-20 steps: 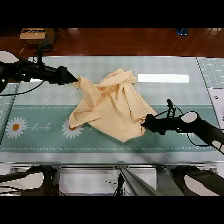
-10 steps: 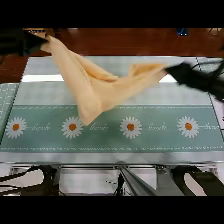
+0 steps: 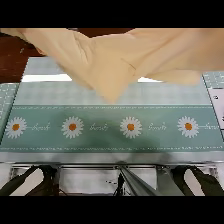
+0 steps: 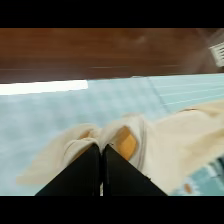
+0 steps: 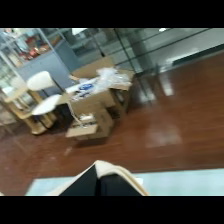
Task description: Fold the shirts.
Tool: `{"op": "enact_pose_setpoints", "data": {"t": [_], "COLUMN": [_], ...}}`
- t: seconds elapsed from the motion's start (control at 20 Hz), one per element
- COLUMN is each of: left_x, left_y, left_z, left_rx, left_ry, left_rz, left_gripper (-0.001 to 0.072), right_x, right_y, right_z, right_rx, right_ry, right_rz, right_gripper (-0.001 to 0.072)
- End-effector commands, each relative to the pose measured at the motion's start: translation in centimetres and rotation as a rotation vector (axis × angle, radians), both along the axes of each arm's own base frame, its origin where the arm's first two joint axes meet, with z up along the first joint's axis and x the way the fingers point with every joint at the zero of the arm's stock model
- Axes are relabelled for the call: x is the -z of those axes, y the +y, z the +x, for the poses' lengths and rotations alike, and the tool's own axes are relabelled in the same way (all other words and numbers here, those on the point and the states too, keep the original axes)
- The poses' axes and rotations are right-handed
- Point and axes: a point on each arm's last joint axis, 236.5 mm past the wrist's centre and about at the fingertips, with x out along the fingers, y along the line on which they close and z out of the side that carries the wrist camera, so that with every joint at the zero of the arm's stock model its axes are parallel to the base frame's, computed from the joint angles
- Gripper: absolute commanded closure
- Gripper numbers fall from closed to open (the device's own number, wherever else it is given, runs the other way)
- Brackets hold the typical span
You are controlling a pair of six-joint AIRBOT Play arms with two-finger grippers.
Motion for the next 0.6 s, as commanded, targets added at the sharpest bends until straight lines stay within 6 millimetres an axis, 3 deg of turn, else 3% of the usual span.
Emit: {"op": "enact_pose_setpoints", "data": {"t": [0.0,0.1,0.25,0.4,0.55], "left_x": [-0.8,-0.6,2.5,9.1,16.4], "left_y": [3.3,4.6,2.9,0.8,-0.8], "left_z": [-4.6,-6.9,-9.0,-8.7,-6.4], "left_rx": [-0.245,-0.335,-0.261,-0.149,-0.119], "left_ry": [-0.007,0.022,0.145,0.313,0.416], "left_rz": [0.207,0.268,0.274,0.241,0.179], "left_gripper": [0.0690,0.0690,0.0690,0.0690,0.0689], "right_x": [2.5,5.7,8.1,11.9,17.0], "right_y": [-2.1,-2.7,-2.6,-2.6,-1.7], "right_z": [-2.0,-3.0,-4.2,-4.9,-3.5], "right_rx": [0.062,0.067,0.049,-0.017,-0.120], "right_ry": [0.149,0.284,0.397,0.567,0.728], "right_rz": [-0.152,-0.206,-0.216,-0.217,-0.211], "right_gripper": [0.0684,0.0684,0.0684,0.0684,0.0684]}}
